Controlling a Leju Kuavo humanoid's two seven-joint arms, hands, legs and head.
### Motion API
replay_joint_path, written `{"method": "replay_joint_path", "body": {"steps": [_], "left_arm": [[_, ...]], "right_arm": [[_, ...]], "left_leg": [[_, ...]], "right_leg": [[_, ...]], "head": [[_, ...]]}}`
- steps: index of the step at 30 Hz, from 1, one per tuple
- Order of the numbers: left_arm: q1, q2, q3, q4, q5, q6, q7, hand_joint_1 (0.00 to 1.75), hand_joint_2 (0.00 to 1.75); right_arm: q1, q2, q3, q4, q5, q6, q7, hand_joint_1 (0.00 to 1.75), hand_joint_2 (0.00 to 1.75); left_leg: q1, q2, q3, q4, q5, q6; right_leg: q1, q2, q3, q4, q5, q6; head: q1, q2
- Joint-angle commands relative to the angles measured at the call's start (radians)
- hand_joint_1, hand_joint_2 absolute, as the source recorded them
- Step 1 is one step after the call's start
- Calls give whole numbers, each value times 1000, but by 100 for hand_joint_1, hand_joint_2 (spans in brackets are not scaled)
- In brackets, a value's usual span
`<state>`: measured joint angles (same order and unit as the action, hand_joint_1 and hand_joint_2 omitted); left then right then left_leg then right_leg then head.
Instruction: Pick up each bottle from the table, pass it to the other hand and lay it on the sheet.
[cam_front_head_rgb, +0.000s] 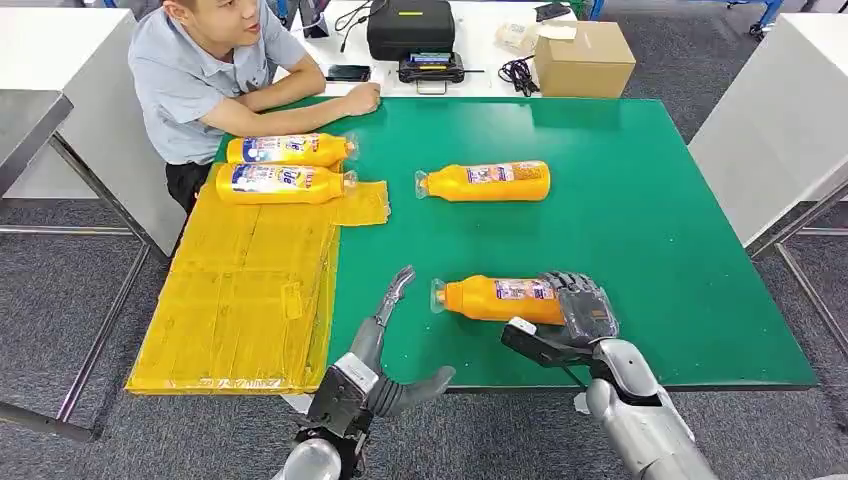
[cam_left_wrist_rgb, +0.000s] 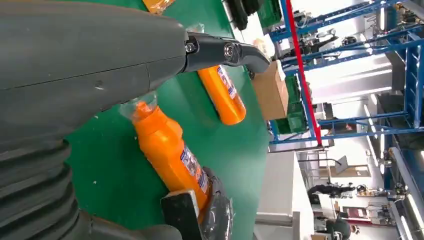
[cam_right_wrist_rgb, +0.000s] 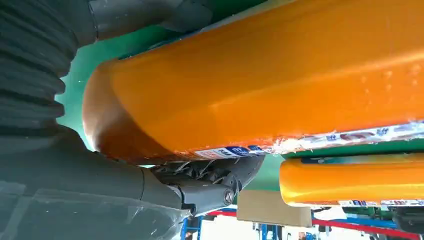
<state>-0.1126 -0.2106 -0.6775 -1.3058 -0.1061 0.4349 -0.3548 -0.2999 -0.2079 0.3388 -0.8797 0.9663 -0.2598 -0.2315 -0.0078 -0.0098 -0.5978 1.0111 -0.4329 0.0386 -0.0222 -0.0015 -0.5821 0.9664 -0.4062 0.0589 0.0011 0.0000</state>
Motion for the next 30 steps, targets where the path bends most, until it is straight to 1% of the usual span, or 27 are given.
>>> {"method": "replay_joint_path", "body": {"steps": [1,5,8,11,12,15,16,19,21,23,25,26,28,30], "left_arm": [[-25,33,-19,21,-2,-4,6,0,175],[-20,31,-14,24,-1,-6,7,0,175],[2,14,21,5,63,10,-27,0,175],[6,17,22,1,80,15,-34,0,175],[16,8,38,-2,121,28,-39,0,175],[25,1,59,2,209,34,-48,0,175],[24,3,61,11,240,24,-39,0,175],[35,8,66,30,336,-22,-7,0,175],[35,10,64,34,342,-26,-12,0,175],[35,10,64,34,342,-26,-12,0,175],[38,15,60,41,405,-49,25,0,175],[40,17,60,43,407,-50,24,0,175],[52,18,67,29,433,-42,-13,0,175],[58,18,67,-1,418,2,-72,0,175]], "right_arm": [[41,-9,6,29,-26,41,-5,175,175],[64,-4,-2,-6,-38,17,-18,175,175],[105,17,-28,-92,-71,-26,-35,175,175],[127,24,-32,-142,-78,-24,-31,175,175],[148,41,-62,-184,-124,-32,-51,175,175],[180,76,-95,-283,-185,-45,-77,175,175],[184,89,-100,-320,-204,-45,-77,175,175],[186,127,-101,-392,-257,-57,-98,175,175],[187,128,-98,-400,-259,-55,-95,175,175],[189,125,-98,-399,-259,-55,-95,175,175],[191,151,-110,-407,-328,-75,-142,175,175],[190,154,-105,-409,-326,-74,-140,175,175],[199,173,-101,-435,-358,-103,-143,175,175],[208,185,-115,-439,-371,-147,-139,175,175]], "left_leg": [[1,-2,3,-1,0,-2],[2,-2,5,-1,-1,-3],[1,-1,5,-1,0,-2],[2,0,6,-1,-1,-3],[2,0,6,-1,-1,-4],[1,1,4,-1,-1,-2],[2,2,4,0,-2,-3],[1,3,3,0,-1,-2],[1,5,1,0,-2,-3],[2,3,1,0,-2,-3],[2,3,2,0,-2,-3],[1,1,0,-1,-1,-2],[2,3,2,-1,-2,-3],[1,3,-1,-1,-1,-2]], "right_leg": [[1,-2,4,-1,0,-2],[2,-3,6,-2,-1,-3],[1,-2,6,-1,-1,-2],[2,-1,6,-1,-1,-3],[2,0,7,-1,-1,-4],[1,0,4,-1,-1,-2],[2,1,5,0,-1,-4],[1,2,2,0,0,-3],[1,4,1,1,-1,-3],[2,3,1,0,-1,-3],[2,2,2,0,-2,-4],[1,1,0,0,-1,-2],[2,2,2,0,-1,-3],[1,3,-1,0,-1,-3]], "head": [[0,0],[0,0],[0,0],[0,0],[0,0],[0,0],[0,0],[0,0],[0,0],[0,0],[0,0],[0,0],[0,0],[0,0]]}}
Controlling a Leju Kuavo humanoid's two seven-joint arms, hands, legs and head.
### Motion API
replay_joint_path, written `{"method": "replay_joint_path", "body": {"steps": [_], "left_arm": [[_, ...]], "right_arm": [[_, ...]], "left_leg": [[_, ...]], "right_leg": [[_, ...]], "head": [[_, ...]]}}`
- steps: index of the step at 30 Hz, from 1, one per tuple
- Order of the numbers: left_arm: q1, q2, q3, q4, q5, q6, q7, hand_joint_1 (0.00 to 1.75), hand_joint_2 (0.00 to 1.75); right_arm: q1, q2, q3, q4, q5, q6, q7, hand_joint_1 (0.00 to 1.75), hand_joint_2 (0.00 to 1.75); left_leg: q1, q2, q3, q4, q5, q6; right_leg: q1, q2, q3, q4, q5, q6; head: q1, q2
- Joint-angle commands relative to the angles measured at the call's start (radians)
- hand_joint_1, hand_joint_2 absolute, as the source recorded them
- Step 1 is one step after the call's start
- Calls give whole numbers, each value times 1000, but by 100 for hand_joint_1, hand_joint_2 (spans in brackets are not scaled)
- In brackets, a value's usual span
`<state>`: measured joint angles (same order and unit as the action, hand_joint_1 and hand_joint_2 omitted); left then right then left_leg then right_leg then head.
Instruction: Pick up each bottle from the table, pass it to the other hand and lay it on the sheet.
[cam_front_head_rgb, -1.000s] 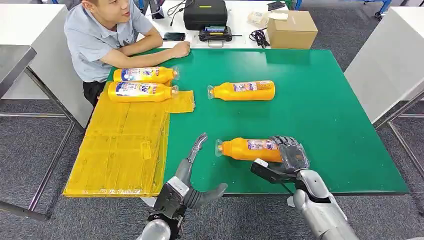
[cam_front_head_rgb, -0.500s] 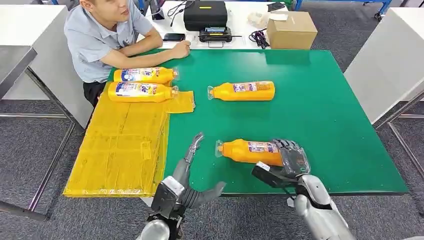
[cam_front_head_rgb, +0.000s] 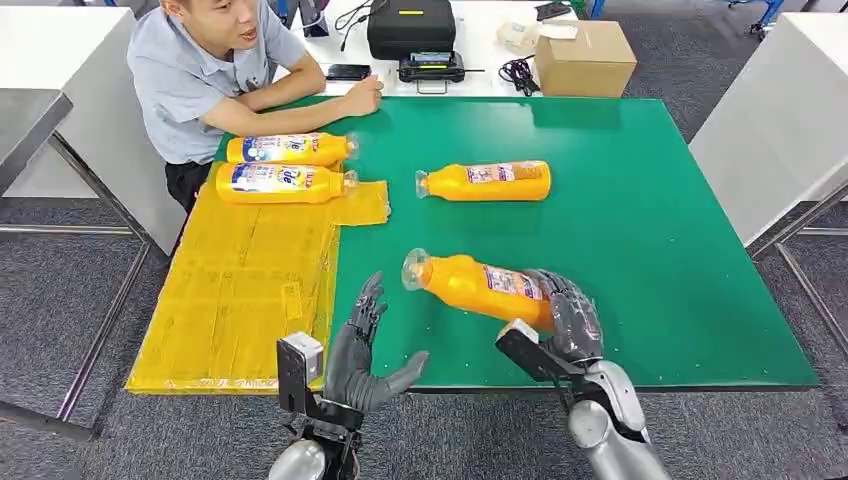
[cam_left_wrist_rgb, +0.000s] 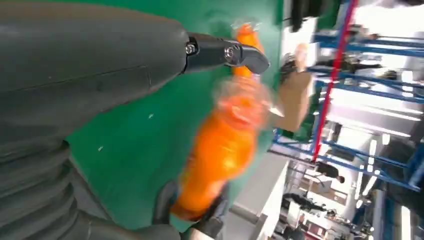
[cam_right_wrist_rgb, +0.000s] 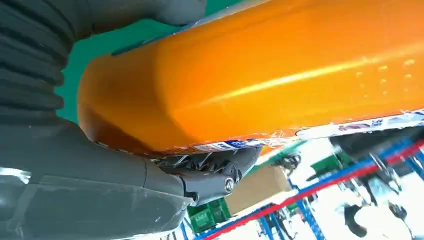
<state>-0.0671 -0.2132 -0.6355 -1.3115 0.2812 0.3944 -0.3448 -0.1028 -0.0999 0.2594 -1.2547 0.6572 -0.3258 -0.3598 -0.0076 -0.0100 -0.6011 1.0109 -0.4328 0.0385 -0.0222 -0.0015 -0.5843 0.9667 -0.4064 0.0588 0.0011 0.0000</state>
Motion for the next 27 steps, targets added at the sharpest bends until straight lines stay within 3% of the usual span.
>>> {"method": "replay_joint_path", "body": {"steps": [1,6,12,20,27], "left_arm": [[15,23,19,-10,22,61,-97,0,175],[12,45,-12,-31,91,24,-60,0,175],[-16,48,-26,-48,109,-19,-77,0,175],[-90,20,-18,31,133,-37,-67,0,175],[-91,20,-19,30,133,-37,-67,0,175]], "right_arm": [[16,83,-45,-62,-75,-96,-10,175,175],[32,94,-47,-62,-107,-137,-44,175,175],[6,104,-19,-38,-140,-104,-59,175,175],[-64,146,115,53,-158,-38,-80,175,175],[-63,147,120,56,-156,-38,-79,175,175]], "left_leg": [[1,4,3,0,-2,-3],[1,1,2,-1,-2,-3],[1,3,0,0,-1,-2],[2,6,2,0,-2,-3],[1,2,1,-1,-1,-2]], "right_leg": [[1,3,2,0,-1,-3],[2,1,1,-1,-1,-3],[1,2,-1,0,-1,-3],[2,5,1,0,0,-4],[1,1,0,-1,-1,-2]], "head": [[0,0],[0,0],[0,0],[0,0],[0,0]]}}
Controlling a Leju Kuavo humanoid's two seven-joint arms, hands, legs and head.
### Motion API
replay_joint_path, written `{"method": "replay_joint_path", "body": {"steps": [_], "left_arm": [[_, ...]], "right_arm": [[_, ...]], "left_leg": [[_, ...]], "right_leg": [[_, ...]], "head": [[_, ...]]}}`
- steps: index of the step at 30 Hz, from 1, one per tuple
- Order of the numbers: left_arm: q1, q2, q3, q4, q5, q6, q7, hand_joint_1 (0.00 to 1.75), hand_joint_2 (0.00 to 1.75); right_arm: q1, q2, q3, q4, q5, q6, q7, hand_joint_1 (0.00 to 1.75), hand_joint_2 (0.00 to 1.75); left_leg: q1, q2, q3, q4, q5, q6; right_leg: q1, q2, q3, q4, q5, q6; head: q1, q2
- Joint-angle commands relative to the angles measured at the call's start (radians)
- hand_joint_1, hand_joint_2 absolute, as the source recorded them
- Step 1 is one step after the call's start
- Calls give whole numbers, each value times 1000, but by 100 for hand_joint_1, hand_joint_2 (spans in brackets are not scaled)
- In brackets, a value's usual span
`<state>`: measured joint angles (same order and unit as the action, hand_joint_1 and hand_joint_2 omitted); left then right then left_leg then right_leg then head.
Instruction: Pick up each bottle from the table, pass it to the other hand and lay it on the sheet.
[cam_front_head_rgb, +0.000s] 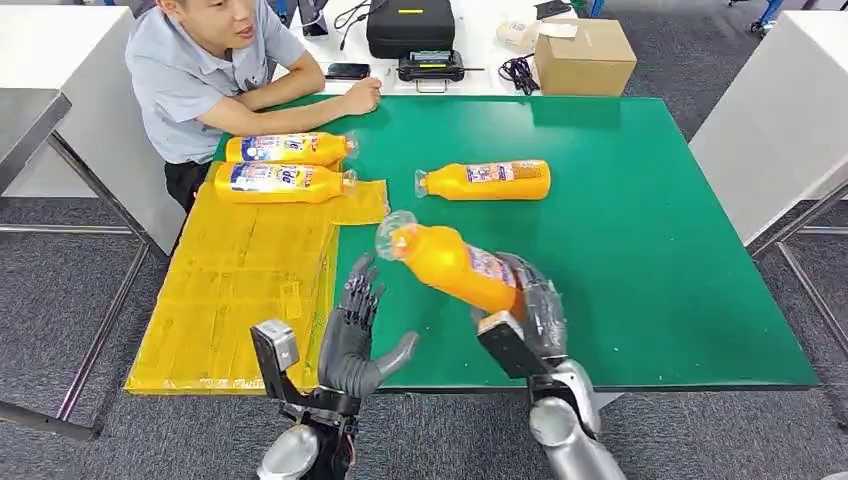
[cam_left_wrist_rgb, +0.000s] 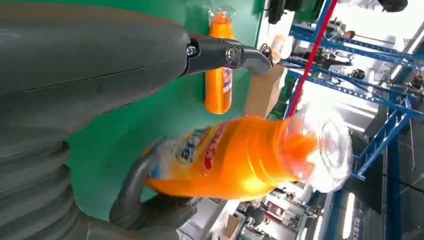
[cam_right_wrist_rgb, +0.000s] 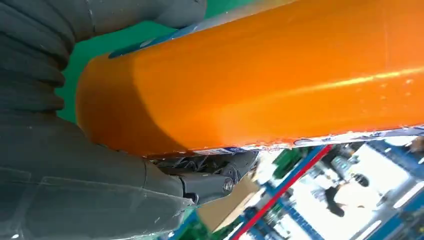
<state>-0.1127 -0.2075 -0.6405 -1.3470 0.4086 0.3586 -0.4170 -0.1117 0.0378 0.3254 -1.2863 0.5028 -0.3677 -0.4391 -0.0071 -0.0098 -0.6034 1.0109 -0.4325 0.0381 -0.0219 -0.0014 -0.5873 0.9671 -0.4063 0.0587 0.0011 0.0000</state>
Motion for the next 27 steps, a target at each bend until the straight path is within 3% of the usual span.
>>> {"method": "replay_joint_path", "body": {"steps": [1,15,27], "left_arm": [[-46,14,-14,65,5,-2,5,0,175],[-79,2,-13,85,44,-33,35,0,175],[-105,-5,-6,82,52,-27,32,0,175]], "right_arm": [[-54,9,54,87,-1,4,0,175,175],[-32,32,131,80,-25,0,-3,175,175],[-68,82,170,195,-54,4,-33,175,175]], "left_leg": [[1,2,4,0,-2,-2],[2,2,4,0,-2,-3],[2,2,3,-1,-1,-3]], "right_leg": [[2,2,4,-1,-1,-3],[2,1,3,0,-1,-3],[2,1,3,-1,0,-3]], "head": [[0,0],[0,0],[0,0]]}}
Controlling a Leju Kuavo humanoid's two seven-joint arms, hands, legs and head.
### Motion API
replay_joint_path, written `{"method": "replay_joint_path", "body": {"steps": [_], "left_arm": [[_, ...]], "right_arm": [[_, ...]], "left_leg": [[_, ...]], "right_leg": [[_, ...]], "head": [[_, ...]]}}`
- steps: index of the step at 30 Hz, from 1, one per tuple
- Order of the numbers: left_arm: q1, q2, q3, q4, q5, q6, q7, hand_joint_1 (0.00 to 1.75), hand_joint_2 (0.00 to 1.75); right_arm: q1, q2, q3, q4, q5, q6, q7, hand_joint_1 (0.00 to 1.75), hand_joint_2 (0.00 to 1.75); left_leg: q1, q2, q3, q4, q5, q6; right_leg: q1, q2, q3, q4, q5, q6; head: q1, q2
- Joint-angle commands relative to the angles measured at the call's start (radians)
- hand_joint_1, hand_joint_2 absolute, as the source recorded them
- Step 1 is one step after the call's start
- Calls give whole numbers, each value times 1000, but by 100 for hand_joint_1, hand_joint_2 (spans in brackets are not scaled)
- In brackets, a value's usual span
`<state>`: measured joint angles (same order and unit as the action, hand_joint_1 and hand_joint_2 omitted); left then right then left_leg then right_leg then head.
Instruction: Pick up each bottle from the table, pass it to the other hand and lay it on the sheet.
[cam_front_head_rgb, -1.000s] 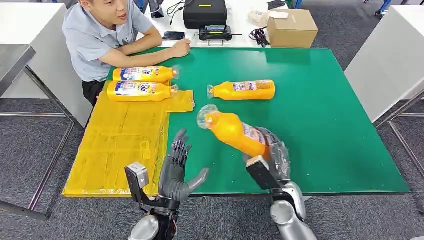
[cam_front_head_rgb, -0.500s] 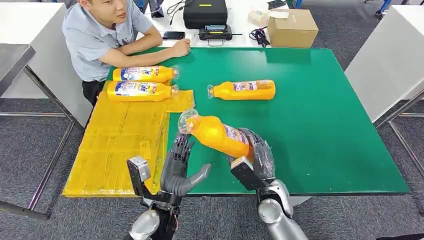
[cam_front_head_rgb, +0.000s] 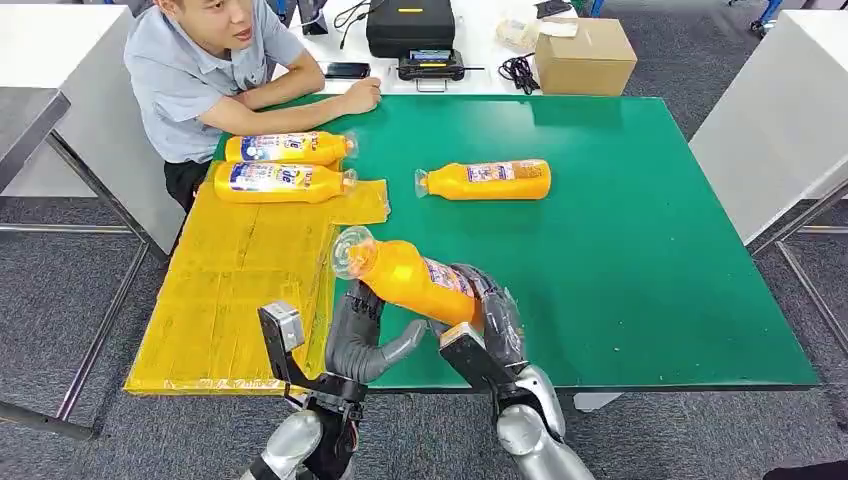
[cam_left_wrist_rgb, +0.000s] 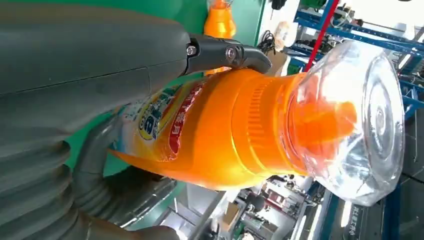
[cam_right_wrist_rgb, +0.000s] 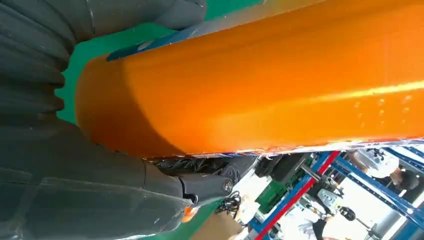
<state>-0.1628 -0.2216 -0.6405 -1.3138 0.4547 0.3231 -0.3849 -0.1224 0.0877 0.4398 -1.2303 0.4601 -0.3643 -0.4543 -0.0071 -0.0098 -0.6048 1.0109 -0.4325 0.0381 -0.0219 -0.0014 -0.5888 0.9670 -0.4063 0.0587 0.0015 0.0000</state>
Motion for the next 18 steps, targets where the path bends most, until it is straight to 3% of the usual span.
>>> {"method": "replay_joint_path", "body": {"steps": [1,18], "left_arm": [[-57,7,-6,48,5,10,-1,0,175],[-81,4,3,71,20,14,3,0,175]], "right_arm": [[-62,35,58,148,-15,0,-21,175,175],[-91,64,89,205,-44,6,-46,175,175]], "left_leg": [[2,3,6,0,-2,-3],[1,1,3,0,-1,-2]], "right_leg": [[2,2,5,-1,-1,-4],[2,1,3,-1,0,-2]], "head": [[0,0],[0,0]]}}
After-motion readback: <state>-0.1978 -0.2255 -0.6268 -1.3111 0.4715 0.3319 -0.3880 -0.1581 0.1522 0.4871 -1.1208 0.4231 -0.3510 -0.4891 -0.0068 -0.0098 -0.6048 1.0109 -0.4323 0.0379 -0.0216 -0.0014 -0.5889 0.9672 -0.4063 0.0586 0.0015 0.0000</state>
